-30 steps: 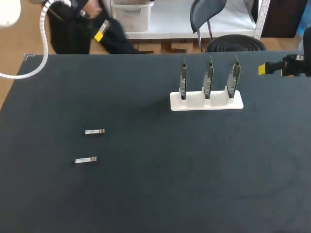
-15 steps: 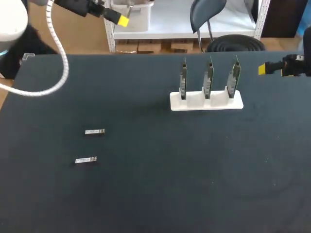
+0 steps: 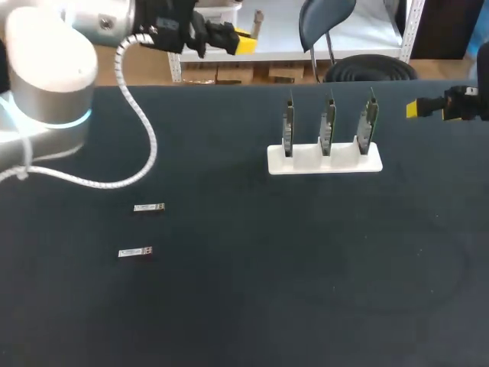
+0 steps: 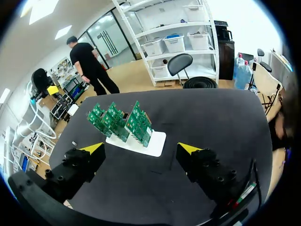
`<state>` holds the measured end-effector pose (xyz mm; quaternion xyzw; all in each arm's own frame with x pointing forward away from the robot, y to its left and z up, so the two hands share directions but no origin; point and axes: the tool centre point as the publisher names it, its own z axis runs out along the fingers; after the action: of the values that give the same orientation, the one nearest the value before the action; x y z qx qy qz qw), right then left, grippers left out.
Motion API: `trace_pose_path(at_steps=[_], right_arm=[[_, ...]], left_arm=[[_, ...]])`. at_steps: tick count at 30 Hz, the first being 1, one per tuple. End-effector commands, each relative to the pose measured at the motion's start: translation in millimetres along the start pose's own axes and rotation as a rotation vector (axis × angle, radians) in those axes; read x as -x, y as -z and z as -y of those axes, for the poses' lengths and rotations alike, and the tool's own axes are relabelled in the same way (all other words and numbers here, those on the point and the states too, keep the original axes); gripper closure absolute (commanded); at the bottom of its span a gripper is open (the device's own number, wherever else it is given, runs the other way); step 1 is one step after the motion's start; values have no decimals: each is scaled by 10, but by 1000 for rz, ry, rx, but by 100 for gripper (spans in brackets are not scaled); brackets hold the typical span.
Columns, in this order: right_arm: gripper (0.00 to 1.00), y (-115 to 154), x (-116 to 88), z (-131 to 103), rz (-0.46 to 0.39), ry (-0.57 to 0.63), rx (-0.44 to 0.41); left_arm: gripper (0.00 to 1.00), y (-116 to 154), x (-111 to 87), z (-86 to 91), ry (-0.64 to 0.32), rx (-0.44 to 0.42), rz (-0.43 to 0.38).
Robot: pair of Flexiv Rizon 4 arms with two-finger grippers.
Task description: Pick up the optical module with the left hand, and insert it into the network port with the right hand.
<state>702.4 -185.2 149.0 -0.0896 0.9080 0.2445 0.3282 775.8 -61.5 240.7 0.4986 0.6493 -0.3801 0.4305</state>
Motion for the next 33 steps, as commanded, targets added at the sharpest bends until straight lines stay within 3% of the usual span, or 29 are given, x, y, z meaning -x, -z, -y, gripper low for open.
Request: trace_pose_path(at_steps=[1,11,20,33], right_arm=[[0,19,-7,-17,1,-1,-6],[0,19,-7,-17,1,-1,-6],[0,19,-7,-17,1,-1,-6],[0,19,-7,-17,1,-1,-6]], left_arm=[[100,-234,-31,-82,-28,-69,118],[100,-456,-21,124,-89,-217,149],[100,-572,-136,200,-65,-229,141],[100,-675,-153,220,-50,-226,172]])
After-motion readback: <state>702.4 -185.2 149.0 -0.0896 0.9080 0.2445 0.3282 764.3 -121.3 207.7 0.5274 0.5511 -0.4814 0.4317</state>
